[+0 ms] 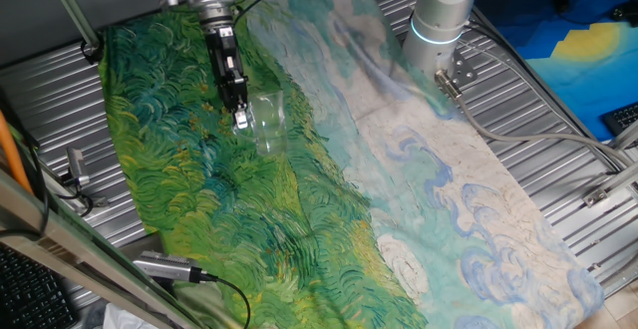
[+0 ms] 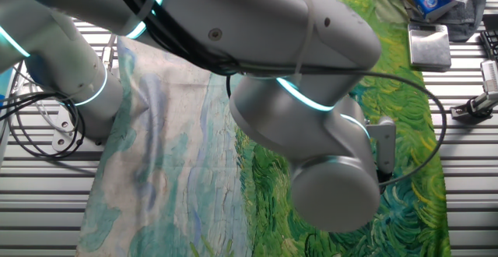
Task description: Pour the water from one cup into another empty cup
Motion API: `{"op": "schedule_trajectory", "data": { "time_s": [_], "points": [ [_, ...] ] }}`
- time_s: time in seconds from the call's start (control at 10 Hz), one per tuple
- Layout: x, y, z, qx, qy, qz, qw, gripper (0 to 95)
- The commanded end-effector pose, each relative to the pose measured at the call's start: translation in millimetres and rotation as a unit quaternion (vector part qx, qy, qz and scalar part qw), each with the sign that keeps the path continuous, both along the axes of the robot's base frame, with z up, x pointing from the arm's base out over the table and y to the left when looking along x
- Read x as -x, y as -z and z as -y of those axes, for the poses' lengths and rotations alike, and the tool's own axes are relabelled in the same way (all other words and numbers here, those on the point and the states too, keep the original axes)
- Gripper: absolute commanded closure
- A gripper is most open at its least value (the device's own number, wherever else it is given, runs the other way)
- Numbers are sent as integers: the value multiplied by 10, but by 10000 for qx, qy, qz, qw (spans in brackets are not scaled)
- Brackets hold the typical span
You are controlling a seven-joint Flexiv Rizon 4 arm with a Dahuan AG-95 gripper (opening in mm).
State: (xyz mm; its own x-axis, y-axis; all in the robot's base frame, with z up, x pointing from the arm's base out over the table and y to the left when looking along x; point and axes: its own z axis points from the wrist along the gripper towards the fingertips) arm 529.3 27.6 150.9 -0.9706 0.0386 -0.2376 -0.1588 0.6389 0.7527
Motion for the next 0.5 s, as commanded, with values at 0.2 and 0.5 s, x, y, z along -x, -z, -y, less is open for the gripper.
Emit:
{"op": "schedule_trajectory", "data": {
  "time_s": [0.2, 0.5],
  "points": [
    [5, 6, 21, -13, -10, 11, 10000, 950],
    [-13, -8, 32, -46, 7, -11, 10000, 950]
  ]
}}
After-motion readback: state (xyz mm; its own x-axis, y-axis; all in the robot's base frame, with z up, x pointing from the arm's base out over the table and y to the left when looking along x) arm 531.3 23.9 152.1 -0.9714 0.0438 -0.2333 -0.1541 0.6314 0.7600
